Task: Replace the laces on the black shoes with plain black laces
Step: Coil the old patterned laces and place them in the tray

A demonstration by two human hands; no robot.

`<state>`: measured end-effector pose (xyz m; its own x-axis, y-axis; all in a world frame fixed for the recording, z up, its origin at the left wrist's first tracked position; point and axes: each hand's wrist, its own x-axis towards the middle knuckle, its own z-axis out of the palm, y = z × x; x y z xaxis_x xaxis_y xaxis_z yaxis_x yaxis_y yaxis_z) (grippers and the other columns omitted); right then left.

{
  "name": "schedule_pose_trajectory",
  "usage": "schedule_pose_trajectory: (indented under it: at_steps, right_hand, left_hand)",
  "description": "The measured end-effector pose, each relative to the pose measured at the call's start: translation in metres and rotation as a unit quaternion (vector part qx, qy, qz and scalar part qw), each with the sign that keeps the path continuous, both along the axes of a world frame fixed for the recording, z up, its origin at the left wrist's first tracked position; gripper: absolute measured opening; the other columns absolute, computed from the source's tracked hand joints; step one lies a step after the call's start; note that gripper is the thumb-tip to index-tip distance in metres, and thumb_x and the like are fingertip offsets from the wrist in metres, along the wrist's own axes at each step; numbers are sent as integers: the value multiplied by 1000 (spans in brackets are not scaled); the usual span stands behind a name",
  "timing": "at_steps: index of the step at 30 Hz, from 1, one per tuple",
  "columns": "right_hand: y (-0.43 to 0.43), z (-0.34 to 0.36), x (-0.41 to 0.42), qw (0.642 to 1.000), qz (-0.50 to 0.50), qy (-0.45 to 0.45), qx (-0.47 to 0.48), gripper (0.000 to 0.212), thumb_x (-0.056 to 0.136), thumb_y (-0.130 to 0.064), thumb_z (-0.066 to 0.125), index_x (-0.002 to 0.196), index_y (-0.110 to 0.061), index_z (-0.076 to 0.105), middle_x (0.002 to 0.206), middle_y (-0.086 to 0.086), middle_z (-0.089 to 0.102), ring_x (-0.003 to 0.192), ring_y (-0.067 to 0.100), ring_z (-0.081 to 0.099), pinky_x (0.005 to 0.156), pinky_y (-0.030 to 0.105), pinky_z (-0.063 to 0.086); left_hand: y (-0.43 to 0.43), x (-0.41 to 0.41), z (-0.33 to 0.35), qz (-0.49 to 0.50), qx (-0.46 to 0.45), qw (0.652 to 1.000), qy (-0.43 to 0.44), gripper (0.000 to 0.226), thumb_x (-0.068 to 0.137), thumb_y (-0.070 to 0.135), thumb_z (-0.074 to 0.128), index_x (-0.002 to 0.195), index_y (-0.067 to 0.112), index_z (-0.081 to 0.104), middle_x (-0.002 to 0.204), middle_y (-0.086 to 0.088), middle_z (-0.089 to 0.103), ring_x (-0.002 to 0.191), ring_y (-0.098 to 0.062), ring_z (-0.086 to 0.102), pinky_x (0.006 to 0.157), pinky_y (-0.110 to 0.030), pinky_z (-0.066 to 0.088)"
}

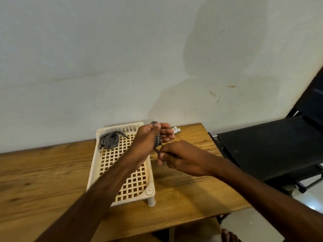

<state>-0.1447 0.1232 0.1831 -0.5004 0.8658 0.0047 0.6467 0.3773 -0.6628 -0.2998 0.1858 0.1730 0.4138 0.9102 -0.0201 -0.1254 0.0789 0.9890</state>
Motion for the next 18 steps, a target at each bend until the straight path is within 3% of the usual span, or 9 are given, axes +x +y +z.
schedule_pose_trajectory:
  at_steps: [2, 5, 9, 14, 18]
  right_hand:
    - [0, 9, 8, 1000, -13, 13, 9, 26, 108, -14, 47, 104, -8, 72, 80, -16, 60, 76, -8, 60, 68, 8, 44]
    - [5, 17, 24, 996, -61, 36, 55, 23, 106, -16, 53, 103, -12, 76, 81, -7, 71, 76, 4, 66, 71, 17, 50]
    - [9, 18, 39, 985, -98, 48, 136, 15, 96, -23, 70, 105, -19, 81, 87, -8, 77, 76, 2, 68, 69, 14, 48]
    - [14, 14, 48, 972, -119, 79, 188, 18, 92, -14, 74, 109, -16, 80, 90, -8, 77, 76, 4, 70, 63, 9, 49]
    - [17, 10, 51, 973, -122, 75, 181, 20, 96, -9, 69, 113, -15, 78, 93, -6, 77, 80, 6, 71, 64, 11, 51]
  left_hand:
    - [0, -3, -1, 3, 42, 994, 96, 37, 111, 23, 38, 112, 5, 69, 86, -8, 77, 81, -19, 74, 80, -29, 60]
    - [-1, -3, 1, -34, 37, 991, 121, 42, 111, 28, 38, 102, 4, 71, 70, -9, 69, 62, -16, 64, 64, -28, 53]
    - [-4, 1, 4, -37, 47, 984, 165, 49, 111, 34, 36, 103, 0, 69, 77, -12, 73, 54, -13, 59, 52, -24, 44]
    - [-7, 4, 0, -87, 30, 981, 169, 62, 109, 46, 34, 94, 1, 74, 67, -7, 65, 50, -14, 52, 50, -23, 39]
    - [-9, 7, 1, -107, 5, 985, 135, 57, 108, 49, 36, 84, 8, 68, 61, -2, 53, 49, -13, 45, 48, -24, 37]
